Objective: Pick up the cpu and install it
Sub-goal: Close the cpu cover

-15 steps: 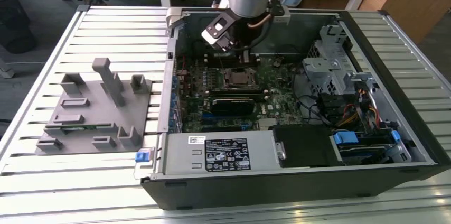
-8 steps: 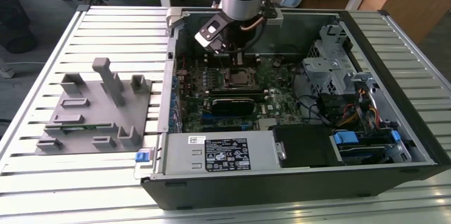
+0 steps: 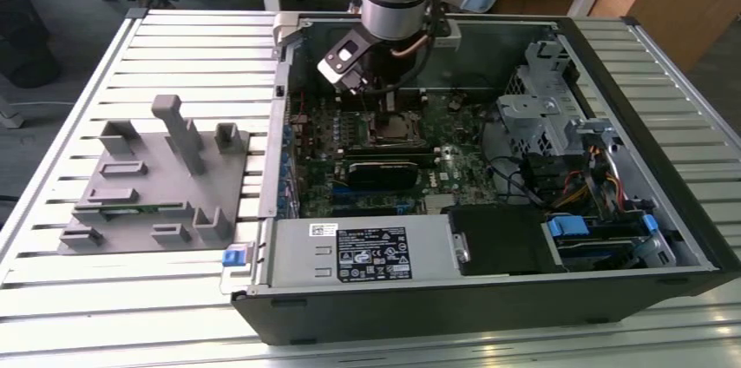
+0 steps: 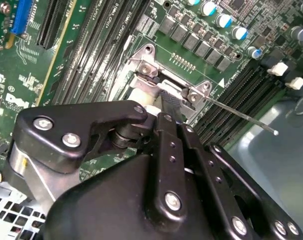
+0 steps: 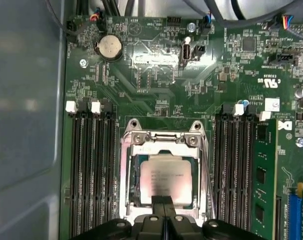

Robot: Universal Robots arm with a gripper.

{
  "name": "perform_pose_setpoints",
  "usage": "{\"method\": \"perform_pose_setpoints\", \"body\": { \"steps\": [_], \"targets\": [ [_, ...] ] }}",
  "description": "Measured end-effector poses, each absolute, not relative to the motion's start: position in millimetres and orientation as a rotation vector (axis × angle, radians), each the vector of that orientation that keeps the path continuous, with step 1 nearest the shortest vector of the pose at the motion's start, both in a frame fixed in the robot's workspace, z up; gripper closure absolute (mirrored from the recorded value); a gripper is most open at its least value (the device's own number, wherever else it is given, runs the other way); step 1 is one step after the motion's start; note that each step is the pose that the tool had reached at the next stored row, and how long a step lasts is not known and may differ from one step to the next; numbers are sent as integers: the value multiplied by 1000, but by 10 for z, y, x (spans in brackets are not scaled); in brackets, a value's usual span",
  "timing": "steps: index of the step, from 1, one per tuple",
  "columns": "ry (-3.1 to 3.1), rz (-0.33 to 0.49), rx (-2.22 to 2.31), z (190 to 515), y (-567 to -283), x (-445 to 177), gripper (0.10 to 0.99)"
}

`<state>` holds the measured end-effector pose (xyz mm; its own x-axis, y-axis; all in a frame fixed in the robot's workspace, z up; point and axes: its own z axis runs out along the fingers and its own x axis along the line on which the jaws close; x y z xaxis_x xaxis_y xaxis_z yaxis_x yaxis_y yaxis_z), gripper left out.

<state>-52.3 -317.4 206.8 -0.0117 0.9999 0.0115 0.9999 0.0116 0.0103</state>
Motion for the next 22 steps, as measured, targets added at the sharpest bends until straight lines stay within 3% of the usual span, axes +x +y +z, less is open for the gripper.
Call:
{"method": "perform_pose_setpoints", "body": {
  "steps": [15, 22],
  "targets": [
    [-2233, -26, -2207, 1995, -3173, -458, 980],
    [-2232, -27, -2207, 2187, -3173, -451, 980]
  ]
}}
